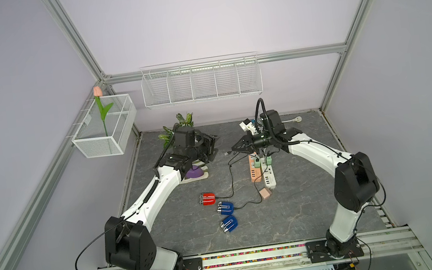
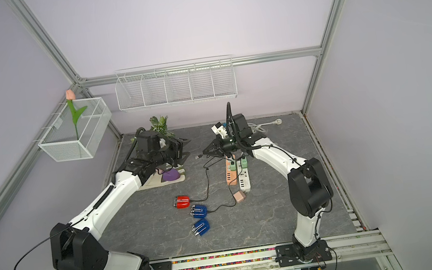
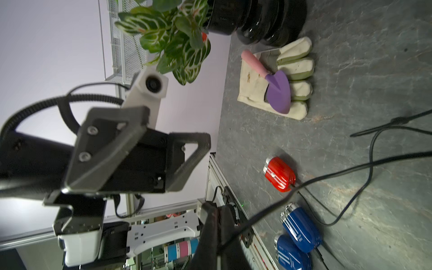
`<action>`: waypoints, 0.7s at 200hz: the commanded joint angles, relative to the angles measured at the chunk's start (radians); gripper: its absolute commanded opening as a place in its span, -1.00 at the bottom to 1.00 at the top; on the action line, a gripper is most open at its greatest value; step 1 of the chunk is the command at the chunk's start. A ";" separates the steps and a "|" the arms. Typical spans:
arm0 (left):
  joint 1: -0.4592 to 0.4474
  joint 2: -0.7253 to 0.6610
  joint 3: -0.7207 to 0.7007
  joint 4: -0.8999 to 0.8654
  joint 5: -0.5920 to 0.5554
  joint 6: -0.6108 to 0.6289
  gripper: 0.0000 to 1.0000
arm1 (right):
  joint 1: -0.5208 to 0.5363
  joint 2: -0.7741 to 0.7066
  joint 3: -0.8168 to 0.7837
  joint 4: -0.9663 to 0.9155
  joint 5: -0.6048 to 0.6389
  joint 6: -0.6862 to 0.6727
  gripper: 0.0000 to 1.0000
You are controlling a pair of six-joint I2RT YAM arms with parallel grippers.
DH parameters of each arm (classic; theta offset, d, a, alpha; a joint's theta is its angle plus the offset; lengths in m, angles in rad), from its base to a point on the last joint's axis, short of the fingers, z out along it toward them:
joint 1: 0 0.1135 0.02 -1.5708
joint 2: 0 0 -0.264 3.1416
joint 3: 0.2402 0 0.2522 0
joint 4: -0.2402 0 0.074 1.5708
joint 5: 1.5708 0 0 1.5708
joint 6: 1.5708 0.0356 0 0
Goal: Charge the electric shaver
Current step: Pick up the charging cable from the center of the board.
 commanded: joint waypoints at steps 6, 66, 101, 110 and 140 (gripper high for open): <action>-0.003 0.101 0.131 -0.100 0.232 0.194 0.21 | -0.002 0.009 0.133 -0.472 -0.141 -0.542 -0.86; -0.039 0.208 0.197 -0.176 0.435 0.194 0.20 | -0.011 0.068 0.209 -0.562 -0.111 -0.737 -0.86; -0.037 0.204 0.216 -0.279 0.494 0.167 0.32 | -0.018 0.102 0.246 -0.640 -0.056 -0.832 -0.86; -0.035 0.204 0.209 -0.299 0.511 0.145 0.35 | -0.018 0.106 0.248 -0.642 -0.045 -0.841 -0.86; -0.035 0.202 0.129 -0.203 0.573 0.023 0.45 | -0.018 0.099 0.229 -0.557 -0.027 -0.834 -0.87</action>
